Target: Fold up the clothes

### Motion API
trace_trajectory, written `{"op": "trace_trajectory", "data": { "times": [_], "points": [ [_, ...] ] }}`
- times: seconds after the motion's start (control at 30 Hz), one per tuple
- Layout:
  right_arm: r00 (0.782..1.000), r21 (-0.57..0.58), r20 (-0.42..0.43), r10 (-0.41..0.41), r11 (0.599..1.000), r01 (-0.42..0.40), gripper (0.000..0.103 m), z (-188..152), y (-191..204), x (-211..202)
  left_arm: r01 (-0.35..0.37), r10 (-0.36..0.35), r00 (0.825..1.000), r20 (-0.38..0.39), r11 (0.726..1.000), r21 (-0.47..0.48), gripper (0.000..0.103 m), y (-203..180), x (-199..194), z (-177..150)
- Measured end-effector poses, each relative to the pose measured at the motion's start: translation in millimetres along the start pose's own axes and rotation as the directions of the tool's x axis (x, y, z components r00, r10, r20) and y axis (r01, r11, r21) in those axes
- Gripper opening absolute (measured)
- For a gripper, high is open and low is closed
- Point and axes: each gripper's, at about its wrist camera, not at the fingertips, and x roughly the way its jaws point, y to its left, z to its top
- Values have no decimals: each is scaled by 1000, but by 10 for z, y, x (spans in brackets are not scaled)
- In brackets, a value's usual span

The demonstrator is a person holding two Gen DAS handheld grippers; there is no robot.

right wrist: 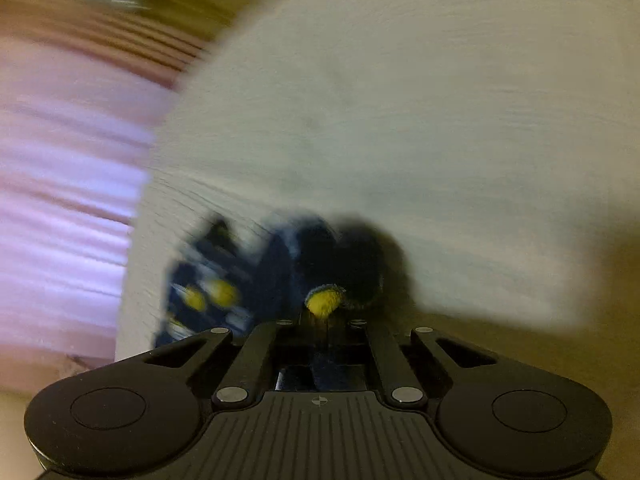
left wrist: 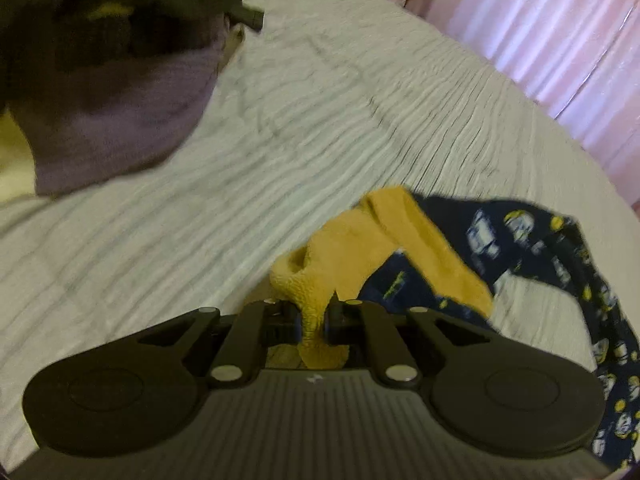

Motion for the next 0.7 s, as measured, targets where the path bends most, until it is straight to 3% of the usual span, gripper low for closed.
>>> {"op": "trace_trajectory", "data": {
  "times": [0.07,0.13,0.23,0.27,0.3,0.37,0.4,0.43,0.47,0.5,0.6,0.7],
  "points": [
    [998,-97,35,53,994,-50,3,99,226,-350,-5,5,999,32,1000,-4,7,135,-242,90],
    [998,-216,23,62,975,-56,3,101,403,-685,-58,58,997,49,998,-8,6,310,-456,118],
    [997,-393,-71,-39,919,9,3,-130,500,-961,-206,205,978,25,978,44,6,571,-611,4],
    [984,-448,-136,-114,893,42,4,-254,472,-945,-264,265,964,7,962,69,6,644,-605,-63],
    [957,-477,-212,-199,875,76,4,-387,387,-880,-315,318,948,-14,945,88,6,720,-578,-138],
    [904,-458,-306,-299,878,136,8,-588,131,-779,-371,376,925,-52,925,83,6,853,-509,-269],
    [890,-424,-330,-314,892,158,25,-651,1,-749,-377,382,922,-60,923,79,7,873,-477,-309],
    [887,-391,-336,-317,904,175,54,-687,-93,-734,-381,386,920,-68,922,77,7,887,-445,-346],
    [896,-358,-321,-307,915,185,67,-692,-145,-739,-384,389,918,-75,920,74,7,901,-414,-383],
    [908,-330,-300,-292,925,188,72,-684,-176,-743,-388,395,916,-75,917,93,7,883,-382,-407],
    [937,-237,-270,-219,959,156,72,-573,-203,-675,-389,398,914,-76,914,111,8,860,-337,-454],
    [951,-118,-252,-177,981,151,72,-401,-279,-494,-384,390,917,-80,919,87,12,884,-347,-485]
  ]
}}
